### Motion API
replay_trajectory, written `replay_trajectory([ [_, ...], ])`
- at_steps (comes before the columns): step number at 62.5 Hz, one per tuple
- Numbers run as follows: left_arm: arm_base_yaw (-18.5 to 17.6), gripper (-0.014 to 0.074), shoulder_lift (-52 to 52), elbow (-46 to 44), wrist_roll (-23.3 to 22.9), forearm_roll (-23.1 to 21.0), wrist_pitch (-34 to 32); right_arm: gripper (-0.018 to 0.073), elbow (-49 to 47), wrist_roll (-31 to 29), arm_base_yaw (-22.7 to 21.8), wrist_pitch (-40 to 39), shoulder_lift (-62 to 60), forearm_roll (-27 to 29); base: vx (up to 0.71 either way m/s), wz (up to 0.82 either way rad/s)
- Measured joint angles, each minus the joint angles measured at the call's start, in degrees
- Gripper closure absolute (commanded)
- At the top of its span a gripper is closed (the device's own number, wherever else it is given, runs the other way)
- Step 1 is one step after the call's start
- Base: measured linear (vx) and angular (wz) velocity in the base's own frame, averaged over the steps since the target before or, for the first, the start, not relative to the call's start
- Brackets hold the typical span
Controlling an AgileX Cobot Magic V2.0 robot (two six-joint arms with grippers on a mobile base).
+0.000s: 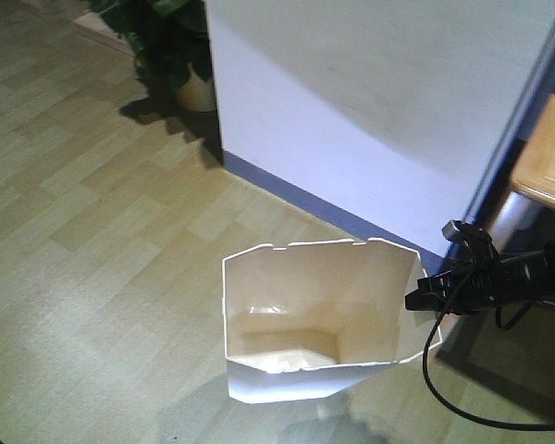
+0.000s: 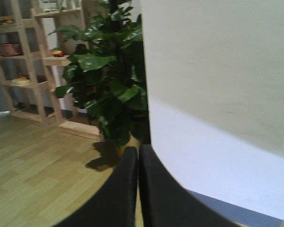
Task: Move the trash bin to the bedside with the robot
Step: 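Hold the bin in the right gripper while the base turns toward the bed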
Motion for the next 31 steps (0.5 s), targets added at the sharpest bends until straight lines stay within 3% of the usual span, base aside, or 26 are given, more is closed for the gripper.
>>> replay_trajectory([
  [31,0.0,0.0603,0.0,0.0,0.0,0.0,0.0,0.0561,0.0,0.0,0.0,-0.26,0.0,0.0,0.05,0.43],
])
